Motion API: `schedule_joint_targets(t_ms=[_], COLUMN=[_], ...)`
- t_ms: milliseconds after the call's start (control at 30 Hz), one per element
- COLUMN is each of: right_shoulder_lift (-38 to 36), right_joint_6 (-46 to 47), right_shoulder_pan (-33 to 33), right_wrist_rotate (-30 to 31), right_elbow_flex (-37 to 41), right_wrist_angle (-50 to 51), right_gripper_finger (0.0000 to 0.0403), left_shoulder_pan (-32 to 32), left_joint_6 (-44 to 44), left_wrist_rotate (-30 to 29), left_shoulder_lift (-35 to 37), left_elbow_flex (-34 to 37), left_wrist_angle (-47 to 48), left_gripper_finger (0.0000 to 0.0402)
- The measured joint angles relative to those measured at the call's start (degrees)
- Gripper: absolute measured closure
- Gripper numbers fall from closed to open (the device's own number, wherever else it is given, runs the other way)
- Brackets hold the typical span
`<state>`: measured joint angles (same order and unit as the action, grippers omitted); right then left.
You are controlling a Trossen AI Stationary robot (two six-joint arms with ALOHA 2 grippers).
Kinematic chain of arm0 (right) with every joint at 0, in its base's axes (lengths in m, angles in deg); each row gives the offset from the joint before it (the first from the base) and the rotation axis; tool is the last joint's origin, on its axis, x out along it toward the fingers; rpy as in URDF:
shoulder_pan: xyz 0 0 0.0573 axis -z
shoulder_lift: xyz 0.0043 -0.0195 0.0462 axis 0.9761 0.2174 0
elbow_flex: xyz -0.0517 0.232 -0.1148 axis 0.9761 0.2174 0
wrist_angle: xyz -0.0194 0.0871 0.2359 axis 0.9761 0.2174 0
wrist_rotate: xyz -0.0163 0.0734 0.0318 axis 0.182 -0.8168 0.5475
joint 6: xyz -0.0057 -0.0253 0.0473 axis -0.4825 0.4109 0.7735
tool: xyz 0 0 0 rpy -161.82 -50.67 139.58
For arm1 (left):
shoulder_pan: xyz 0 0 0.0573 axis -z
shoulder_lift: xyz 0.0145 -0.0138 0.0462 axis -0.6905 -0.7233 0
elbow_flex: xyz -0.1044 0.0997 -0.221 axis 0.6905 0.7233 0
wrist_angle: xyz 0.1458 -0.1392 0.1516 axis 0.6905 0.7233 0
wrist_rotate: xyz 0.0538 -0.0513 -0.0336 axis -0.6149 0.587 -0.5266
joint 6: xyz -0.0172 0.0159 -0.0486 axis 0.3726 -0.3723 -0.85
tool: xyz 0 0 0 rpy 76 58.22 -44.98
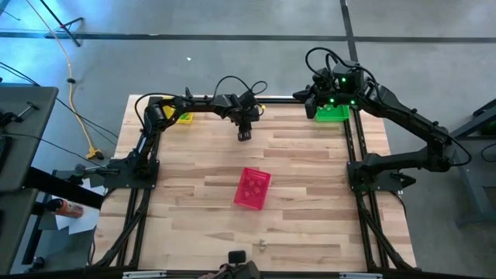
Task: Sort Halloween decoration
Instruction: Put the white skull toy into the green bin
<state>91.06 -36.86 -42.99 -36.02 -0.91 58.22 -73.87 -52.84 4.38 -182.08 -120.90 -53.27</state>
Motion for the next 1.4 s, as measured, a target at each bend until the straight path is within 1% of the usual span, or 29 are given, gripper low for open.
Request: schedule_joint_targets(t_ms=[300,600,933,1133,1267,1400], right_shoulder_lift=[0.00,0.00,0.02,0.02,0.02,0.02], right_joint_6=[0.11,0.12,-0.02,-0.02,-0.02,-0.05], right_shoulder_pan=[0.00,0.00,0.01,-0.01,-0.01,-0.01], right_wrist_rotate=[-0.01,-0.01,0.02,0.02,0.02,1.22], right_elbow_flex=[0.00,0.00,0.00,0.00,0.00,0.00], right_wrist_angle=[-0.02,-0.07,-0.09,-0.11,-0.11,-0.13], right_gripper_finger=[0.0402,0.0402,0.0402,0.0402,0.0402,0.0402], left_shoulder_pan=[-0.07,-0.09,-0.30,-0.59,-1.09,-1.73], left_joint_6=[-0.20,-0.15,-0.09,0.51,-0.04,-0.21], left_wrist_rotate=[0.10,-0.30,-0.51,-2.16,-2.76,0.22], left_shoulder_lift=[-0.02,-0.07,0.27,0.48,0.48,0.49], left_elbow_flex=[0.04,0.04,0.09,-0.53,-2.85,-6.42], left_wrist_angle=[-0.60,-0.97,-1.00,0.21,1.23,3.27], left_gripper_finger=[0.0364,0.0377,0.0377,0.0374,0.0355,0.0322])
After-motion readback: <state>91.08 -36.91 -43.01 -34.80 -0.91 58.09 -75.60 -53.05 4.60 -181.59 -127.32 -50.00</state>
